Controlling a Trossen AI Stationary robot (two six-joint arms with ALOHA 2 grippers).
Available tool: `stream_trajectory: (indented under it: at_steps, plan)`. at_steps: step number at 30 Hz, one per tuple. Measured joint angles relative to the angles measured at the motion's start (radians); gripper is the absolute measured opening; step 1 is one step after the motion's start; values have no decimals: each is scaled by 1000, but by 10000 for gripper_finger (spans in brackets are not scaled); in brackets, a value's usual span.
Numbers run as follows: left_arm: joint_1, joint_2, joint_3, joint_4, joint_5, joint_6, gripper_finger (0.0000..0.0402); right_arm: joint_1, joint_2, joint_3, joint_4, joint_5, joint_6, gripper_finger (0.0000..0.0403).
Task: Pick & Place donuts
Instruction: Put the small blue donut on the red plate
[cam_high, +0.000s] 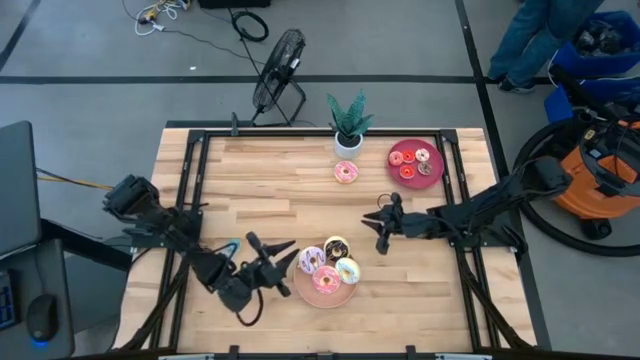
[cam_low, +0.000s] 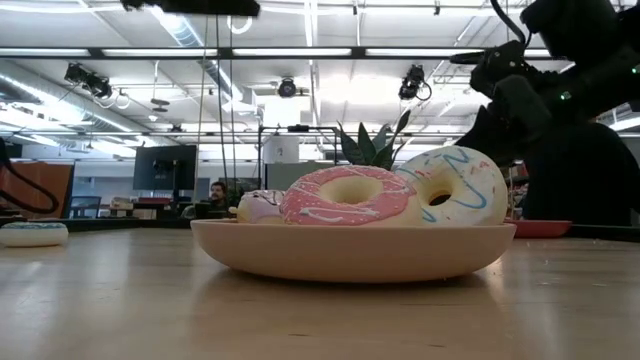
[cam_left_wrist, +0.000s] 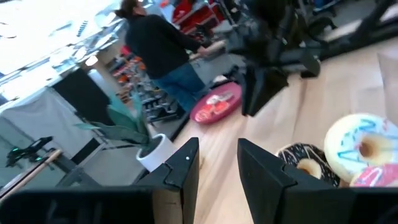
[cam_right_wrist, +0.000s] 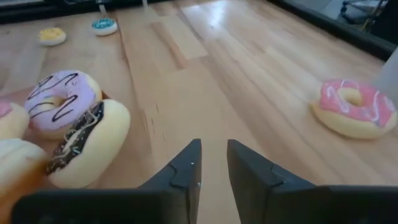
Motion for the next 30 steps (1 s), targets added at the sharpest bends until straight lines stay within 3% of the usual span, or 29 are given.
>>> stream_trajectory:
  at_steps: [6, 10, 15, 22, 30]
  plan:
    - [-85, 0, 28, -4, -48, -30, 115, 0, 46, 0, 36, -8, 21, 87]
    - [-132, -3, 28, -167, 100, -160, 115, -1, 53, 0, 67, -8, -2, 87]
    - [-122, -40, 28, -590, 367, -642, 115, -1, 53, 0, 104, -8, -22, 87]
    - [-60, -110, 28, -1219, 572, -1293, 119, -2, 53, 0, 111, -8, -24, 87]
    - [-94, -158, 28, -1722, 869, -1764, 187, -2, 53, 0, 93, -8, -22, 87]
